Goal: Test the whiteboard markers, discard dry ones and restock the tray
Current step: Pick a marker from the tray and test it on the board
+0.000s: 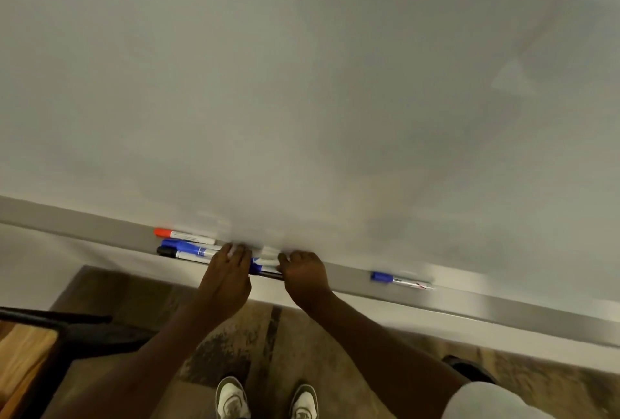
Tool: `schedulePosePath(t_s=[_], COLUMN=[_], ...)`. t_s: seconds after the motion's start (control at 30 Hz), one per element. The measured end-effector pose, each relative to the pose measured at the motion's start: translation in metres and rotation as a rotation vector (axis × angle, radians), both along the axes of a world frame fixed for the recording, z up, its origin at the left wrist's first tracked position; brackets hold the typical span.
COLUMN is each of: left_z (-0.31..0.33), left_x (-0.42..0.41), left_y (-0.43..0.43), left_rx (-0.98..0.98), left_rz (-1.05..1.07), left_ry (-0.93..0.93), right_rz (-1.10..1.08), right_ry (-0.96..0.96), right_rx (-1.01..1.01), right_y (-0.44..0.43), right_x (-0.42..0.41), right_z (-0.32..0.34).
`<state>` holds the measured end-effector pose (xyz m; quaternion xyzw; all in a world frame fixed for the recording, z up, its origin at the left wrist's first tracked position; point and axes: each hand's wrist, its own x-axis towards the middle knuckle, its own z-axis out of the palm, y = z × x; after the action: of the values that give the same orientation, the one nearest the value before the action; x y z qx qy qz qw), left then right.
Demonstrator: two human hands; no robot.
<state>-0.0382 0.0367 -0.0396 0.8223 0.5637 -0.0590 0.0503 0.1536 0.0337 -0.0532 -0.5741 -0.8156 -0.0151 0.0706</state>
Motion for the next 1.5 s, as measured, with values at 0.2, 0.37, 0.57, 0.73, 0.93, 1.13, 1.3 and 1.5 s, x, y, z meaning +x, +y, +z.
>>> schedulePosePath(t_s=[0.2,0.37,0.57,0.73,0.93,1.13,1.3,1.5], left_z=[0.005,0.015,0.013,0.02,0.018,0.01,0.013,0.034], left_x=[0.015,0.036,0.071,0.112,0.152,0.172,0.179,0.188], left_y=[-0.007,-0.011,-0.017,-0.025,-0.035,-0.045,-0.052,-0.044], left_rx=[0.026,0.075,0.087,0.151,0.196,0.124,0.184,0.327], left_rz=[-0.044,-0.105,-0.339,-0.483,-0.59,-0.615,-0.593,-0.516], left_ry=[0.03,0.0,0.017,-0.023,-0.044,-0.018,-0.095,-0.156], right_rz=[-0.091,-0.148,-0.376,-0.485,-0.568,-0.519,-0.445,-0.275], right_ry=[-0.099,-0.003,-0.039,-0.083,-0.137,-0.202,-0.146,0.045], right_rx=[-0.003,0.01,-0.018,-0.06,-0.163,-0.258,-0.133,0.195], right_y=[-0.007,-0.028,-0.063,-0.08,-0.085,-0.094,-0.098,-0.095], right_x=[0.003,0.037,0.105,0.153,0.186,0.202,0.203,0.178], right_z=[0.012,0.019,0.021,0.023,0.029,0.022,0.018,0.039])
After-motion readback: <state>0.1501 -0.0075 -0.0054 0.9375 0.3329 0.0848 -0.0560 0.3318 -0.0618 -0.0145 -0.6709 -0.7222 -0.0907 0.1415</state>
